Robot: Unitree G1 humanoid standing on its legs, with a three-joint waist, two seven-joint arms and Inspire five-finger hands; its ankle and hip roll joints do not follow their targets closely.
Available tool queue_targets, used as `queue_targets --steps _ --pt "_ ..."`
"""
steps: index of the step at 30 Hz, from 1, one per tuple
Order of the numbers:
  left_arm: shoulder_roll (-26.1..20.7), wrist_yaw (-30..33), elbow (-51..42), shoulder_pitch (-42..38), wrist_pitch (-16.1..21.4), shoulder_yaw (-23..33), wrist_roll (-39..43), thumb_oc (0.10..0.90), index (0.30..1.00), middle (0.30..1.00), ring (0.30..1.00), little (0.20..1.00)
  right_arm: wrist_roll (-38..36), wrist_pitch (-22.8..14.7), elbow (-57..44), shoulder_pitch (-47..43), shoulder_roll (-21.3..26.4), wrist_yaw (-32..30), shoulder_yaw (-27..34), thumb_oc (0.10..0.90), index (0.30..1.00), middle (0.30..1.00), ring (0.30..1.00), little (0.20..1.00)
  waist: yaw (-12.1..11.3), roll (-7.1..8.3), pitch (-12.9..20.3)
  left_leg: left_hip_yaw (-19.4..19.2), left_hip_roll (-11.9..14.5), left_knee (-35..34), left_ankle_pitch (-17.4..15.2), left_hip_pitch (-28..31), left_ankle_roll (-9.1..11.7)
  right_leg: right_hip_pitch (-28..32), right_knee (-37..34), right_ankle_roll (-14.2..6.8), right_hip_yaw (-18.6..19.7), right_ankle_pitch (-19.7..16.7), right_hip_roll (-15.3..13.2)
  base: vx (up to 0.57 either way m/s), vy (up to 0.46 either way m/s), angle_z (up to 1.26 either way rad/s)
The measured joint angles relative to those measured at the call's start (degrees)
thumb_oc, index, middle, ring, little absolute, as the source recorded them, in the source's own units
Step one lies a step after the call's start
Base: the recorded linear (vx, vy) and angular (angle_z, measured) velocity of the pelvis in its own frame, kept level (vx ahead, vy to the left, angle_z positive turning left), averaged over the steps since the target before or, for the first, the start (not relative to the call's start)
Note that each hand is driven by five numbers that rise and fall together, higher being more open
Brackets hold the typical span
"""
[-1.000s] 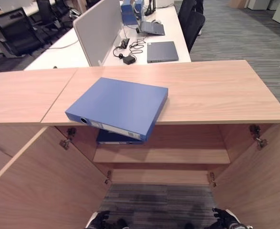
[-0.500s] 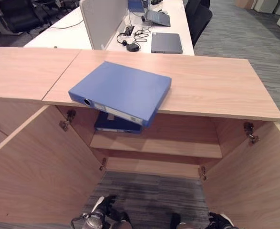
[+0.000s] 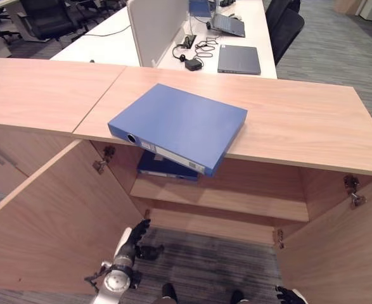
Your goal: Put the empty folder in the office cabinet
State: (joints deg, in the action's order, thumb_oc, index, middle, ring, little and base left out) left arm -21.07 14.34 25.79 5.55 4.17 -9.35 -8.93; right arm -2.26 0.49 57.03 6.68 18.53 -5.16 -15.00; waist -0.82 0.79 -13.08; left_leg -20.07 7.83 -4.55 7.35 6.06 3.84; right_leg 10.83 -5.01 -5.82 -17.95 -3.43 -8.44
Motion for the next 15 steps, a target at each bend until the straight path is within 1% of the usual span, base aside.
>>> queue_targets --steps 2,4,6,8,10,11,13,14,15 --pt "1.09 6.11 -1.90 -0.30 0.09 2.15 -2.89 0.800 0.900 0.900 0.900 0.900 -0.02 -0.75 -0.01 0.50 -0.44 -1.43 -0.09 0.800 0.900 0.900 0.900 0.900 -0.93 0.15 0.02 0.14 0.67 0.00 -0.07 -0.03 0.60 0.01 0.00 0.28 -0.04 0.23 0.69 -0.01 -0.035 0.01" --pt "3.40 11.97 -3.54 -0.20 0.09 4.24 -3.00 0.800 0.900 0.900 0.900 0.900 -0.01 -1.51 0.00 0.65 -0.82 -2.79 -0.56 0.800 0.900 0.900 0.900 0.900 -1.06 0.44 0.17 0.60 1.00 -0.01 0.09 -0.37 1.00 0.03 -0.01 0.31 -0.57 0.56 1.07 0.00 -0.027 0.10" --pt "3.90 15.45 -6.18 0.66 0.64 4.50 -3.38 0.800 0.900 0.900 0.900 0.900 -0.01 -1.66 0.01 0.80 -1.34 -3.67 -0.66 0.800 0.900 0.900 0.900 0.900 -1.17 0.91 0.58 0.87 1.25 -0.01 0.28 -0.98 1.20 -0.17 -0.03 0.41 -0.96 0.63 1.33 0.02 -0.023 0.13" --pt "3.91 17.51 -8.22 1.08 0.60 4.50 -3.90 0.800 0.900 0.900 0.900 0.900 -0.02 -2.00 0.01 0.77 -1.60 -4.26 -0.71 0.800 0.900 0.900 0.900 0.900 -1.40 1.17 0.74 1.40 1.24 -0.01 0.43 -1.00 1.15 -0.14 -0.06 0.42 -1.34 0.62 1.35 0.01 -0.020 0.09" --pt "3.50 20.29 -10.93 1.81 0.54 4.52 -7.89 0.800 0.900 0.900 0.900 0.900 -0.02 -2.12 0.02 0.84 -1.90 -5.28 -1.11 0.800 0.900 0.900 0.900 0.900 -1.58 1.43 0.92 1.53 1.15 -0.03 0.45 -1.00 1.12 -0.12 -0.20 0.45 -1.32 0.57 1.26 0.00 0.000 0.00" --pt "1.50 21.35 -12.22 1.80 -0.17 4.15 -11.62 0.800 0.900 0.900 0.900 0.900 -0.02 -2.13 0.04 0.79 -1.97 -5.38 -1.24 0.800 0.900 0.900 0.900 0.900 -2.01 1.50 0.98 1.52 1.16 -0.09 0.46 -0.98 1.11 -0.13 -0.36 0.47 -1.32 0.54 1.25 0.00 0.000 0.00" --pt "-2.27 22.15 -14.42 1.78 -0.45 4.13 -16.33 0.800 0.900 0.900 0.900 0.900 -0.02 -2.14 0.07 0.97 -2.01 -5.48 -1.26 0.800 0.900 0.900 0.900 0.900 -2.38 1.50 1.27 1.53 1.17 -0.02 0.49 -0.96 1.09 -0.12 -0.39 0.45 -1.31 0.50 1.26 0.00 0.000 0.00" --pt "-3.26 22.74 -15.21 1.76 -0.49 4.39 -17.64 0.800 0.900 0.900 0.900 0.900 -0.01 -2.14 0.12 1.03 -2.00 -5.47 -1.28 0.800 0.900 0.900 0.900 0.900 -2.38 1.42 1.48 1.53 1.14 -0.02 0.51 -0.95 1.07 -0.14 -0.40 0.45 -1.31 0.49 1.22 0.00 0.000 0.00" --pt "-5.22 23.49 -16.56 1.68 -1.06 4.57 -21.11 0.800 0.900 0.900 0.900 0.900 0.00 -2.14 0.15 1.12 -1.90 -5.50 -1.81 0.800 0.900 0.900 0.900 0.900 -2.47 1.41 1.78 1.45 1.13 -0.01 0.53 -0.95 1.03 -0.15 -0.39 0.45 -1.28 0.48 1.22 0.00 0.000 0.00"
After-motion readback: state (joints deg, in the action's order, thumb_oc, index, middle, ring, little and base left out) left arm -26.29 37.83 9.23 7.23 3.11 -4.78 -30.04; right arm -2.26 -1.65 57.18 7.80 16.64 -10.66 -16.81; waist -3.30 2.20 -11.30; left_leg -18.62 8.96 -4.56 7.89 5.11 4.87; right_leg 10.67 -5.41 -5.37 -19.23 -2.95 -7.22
